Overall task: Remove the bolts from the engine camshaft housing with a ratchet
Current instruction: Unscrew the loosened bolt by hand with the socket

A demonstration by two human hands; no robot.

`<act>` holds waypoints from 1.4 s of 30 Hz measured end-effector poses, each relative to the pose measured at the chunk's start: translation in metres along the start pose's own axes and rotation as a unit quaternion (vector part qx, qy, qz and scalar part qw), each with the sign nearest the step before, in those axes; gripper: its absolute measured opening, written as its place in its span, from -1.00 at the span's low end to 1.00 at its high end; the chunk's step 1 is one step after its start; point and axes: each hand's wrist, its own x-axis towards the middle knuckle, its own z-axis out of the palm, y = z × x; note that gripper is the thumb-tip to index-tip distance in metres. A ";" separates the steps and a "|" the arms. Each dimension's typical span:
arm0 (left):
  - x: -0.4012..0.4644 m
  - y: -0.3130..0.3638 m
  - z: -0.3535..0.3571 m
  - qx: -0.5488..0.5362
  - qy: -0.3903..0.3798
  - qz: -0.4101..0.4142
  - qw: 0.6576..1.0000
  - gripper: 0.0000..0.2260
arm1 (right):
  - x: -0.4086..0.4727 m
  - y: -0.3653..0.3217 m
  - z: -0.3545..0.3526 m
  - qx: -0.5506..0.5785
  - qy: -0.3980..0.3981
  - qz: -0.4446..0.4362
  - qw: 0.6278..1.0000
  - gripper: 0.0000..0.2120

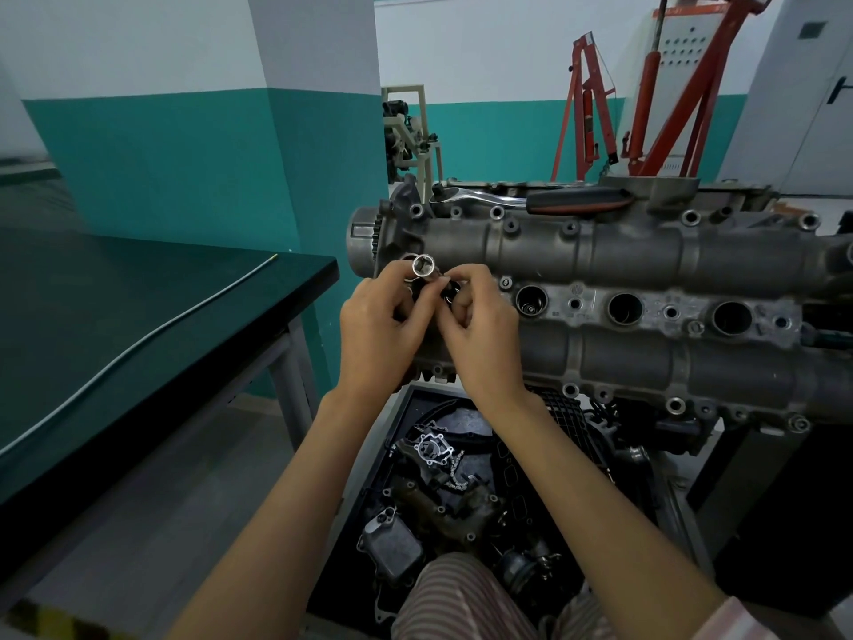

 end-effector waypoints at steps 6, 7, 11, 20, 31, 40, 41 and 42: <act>0.000 -0.002 0.002 -0.010 0.011 -0.020 1.000 -0.72 | 0.003 -0.001 0.001 -0.004 -0.005 0.011 1.000 -0.91; 0.000 -0.003 0.003 -0.012 0.010 -0.024 1.000 -0.72 | 0.004 -0.001 0.001 -0.007 -0.007 0.014 1.000 -0.92; -0.001 -0.002 0.004 0.005 0.007 -0.007 1.000 -0.67 | 0.003 0.000 0.000 -0.013 -0.017 0.001 1.000 -0.95; -0.001 -0.002 0.003 0.012 0.016 0.007 1.000 -0.81 | 0.002 -0.002 -0.004 -0.024 -0.049 -0.051 0.997 -0.71; 0.000 0.000 0.004 -0.013 0.009 -0.021 1.000 -0.77 | 0.002 0.000 -0.002 0.004 -0.026 -0.010 1.000 -0.95; -0.002 0.001 0.001 0.023 0.005 0.014 1.000 -0.81 | 0.001 -0.004 -0.004 -0.006 -0.038 -0.049 0.998 -0.77; -0.002 0.001 0.001 0.019 0.004 0.009 1.000 -0.82 | 0.000 -0.003 -0.004 -0.009 -0.036 -0.047 0.998 -0.76; -0.002 0.000 0.002 0.014 0.003 0.001 1.000 -0.80 | 0.000 -0.001 -0.003 -0.013 -0.033 -0.043 0.998 -0.76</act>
